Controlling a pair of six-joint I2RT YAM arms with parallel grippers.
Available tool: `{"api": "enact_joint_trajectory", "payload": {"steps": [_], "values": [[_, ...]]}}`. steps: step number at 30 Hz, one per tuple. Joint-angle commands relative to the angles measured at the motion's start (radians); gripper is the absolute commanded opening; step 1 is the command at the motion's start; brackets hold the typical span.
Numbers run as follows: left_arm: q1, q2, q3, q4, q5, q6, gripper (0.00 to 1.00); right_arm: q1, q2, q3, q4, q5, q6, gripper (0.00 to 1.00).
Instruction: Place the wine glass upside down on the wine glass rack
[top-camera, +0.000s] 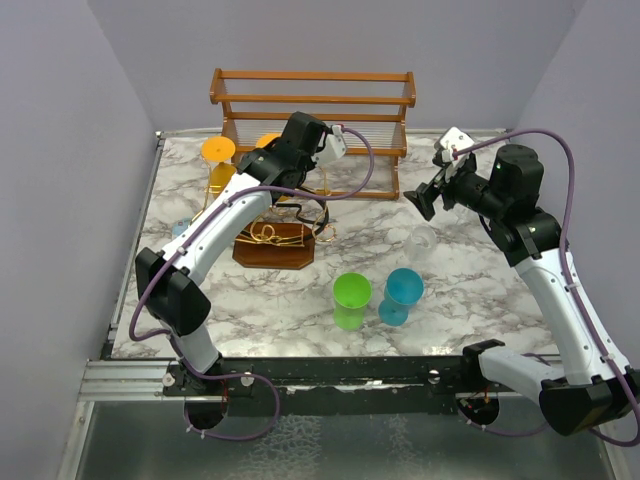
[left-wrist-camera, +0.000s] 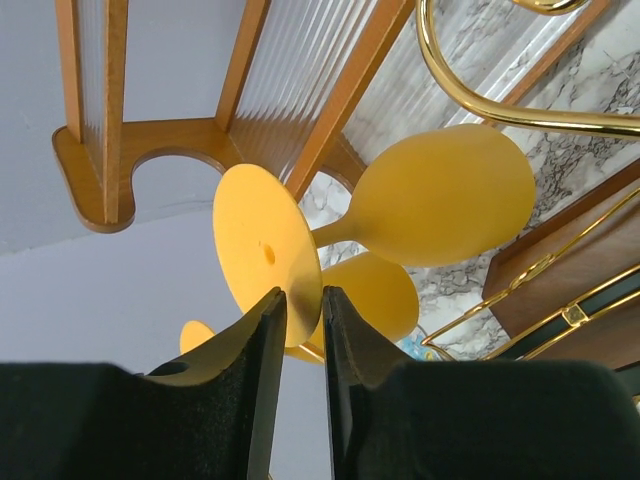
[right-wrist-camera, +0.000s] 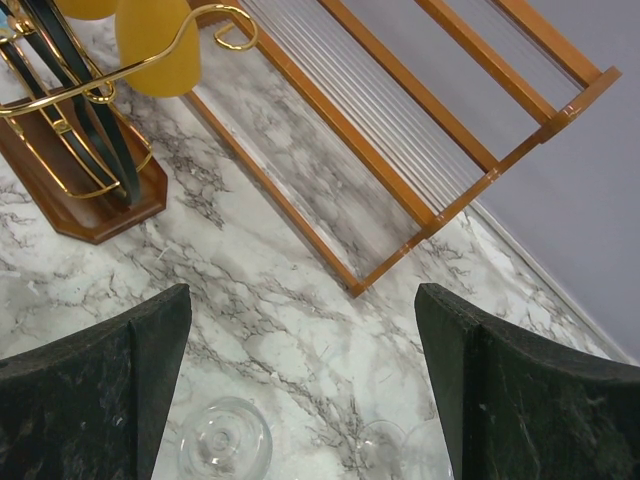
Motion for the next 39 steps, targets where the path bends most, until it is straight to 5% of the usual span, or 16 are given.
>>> {"api": "enact_joint_trajectory", "payload": {"steps": [1, 11, 25, 34, 39], "values": [[-0.008, -0.038, 0.027, -0.013, 0.035, -0.027, 0.26, -0.006, 0.004, -0.002, 0.0, -0.016, -0.01, 0.93], [-0.008, -0.079, 0.041, -0.025, 0.098, -0.048, 0.44, -0.006, 0.013, 0.003, -0.004, 0.01, -0.023, 0.93], [-0.003, -0.233, 0.028, -0.048, 0.369, -0.183, 0.85, -0.006, 0.028, 0.015, -0.106, 0.157, -0.094, 0.91], [0.007, -0.309, -0.019, -0.042, 0.452, -0.201, 0.94, 0.006, 0.039, 0.052, -0.561, -0.232, -0.399, 0.87], [0.009, -0.308, -0.024, -0.042, 0.456, -0.198, 0.94, 0.067, 0.092, 0.071, -0.669, -0.23, -0.453, 0.82]]}}
